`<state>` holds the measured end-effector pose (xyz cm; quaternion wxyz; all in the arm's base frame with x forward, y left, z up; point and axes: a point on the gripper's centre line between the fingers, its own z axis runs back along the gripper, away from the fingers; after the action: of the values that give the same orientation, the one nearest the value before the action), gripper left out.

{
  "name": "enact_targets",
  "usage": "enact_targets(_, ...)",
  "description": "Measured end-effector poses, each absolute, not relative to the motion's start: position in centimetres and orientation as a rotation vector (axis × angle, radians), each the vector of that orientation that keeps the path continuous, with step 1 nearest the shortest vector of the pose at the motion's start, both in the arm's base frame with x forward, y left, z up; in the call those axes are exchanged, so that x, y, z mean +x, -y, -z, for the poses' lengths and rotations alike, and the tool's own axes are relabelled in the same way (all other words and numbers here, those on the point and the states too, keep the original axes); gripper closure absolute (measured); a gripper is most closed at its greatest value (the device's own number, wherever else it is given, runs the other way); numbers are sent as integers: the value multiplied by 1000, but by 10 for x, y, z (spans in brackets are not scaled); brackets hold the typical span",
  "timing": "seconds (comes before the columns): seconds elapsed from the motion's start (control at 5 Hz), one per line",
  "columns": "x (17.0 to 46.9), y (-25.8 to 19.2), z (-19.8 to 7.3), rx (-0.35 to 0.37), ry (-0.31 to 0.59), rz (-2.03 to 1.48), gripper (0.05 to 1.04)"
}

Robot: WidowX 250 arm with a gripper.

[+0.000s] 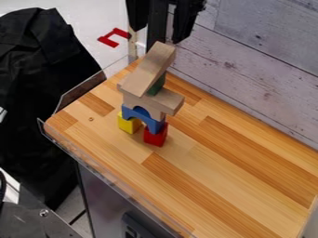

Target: Removed rectangular object from the cube

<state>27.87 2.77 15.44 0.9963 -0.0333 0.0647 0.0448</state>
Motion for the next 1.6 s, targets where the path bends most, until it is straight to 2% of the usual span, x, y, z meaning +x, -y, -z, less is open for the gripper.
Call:
enact_targets(0.2, 277, -27, -145, -69, -163, -95, 83)
enact_targets(0.4, 272, -32, -139, -41, -195, -108, 83)
enact_targets(1.0, 268, -35, -131, -43, -214, -132, 83)
enact_targets(1.4, 266, -43, -102, -16, -328, -198, 83)
enact_targets(1.6, 265, -47, -95, -18, -353, -222, 136)
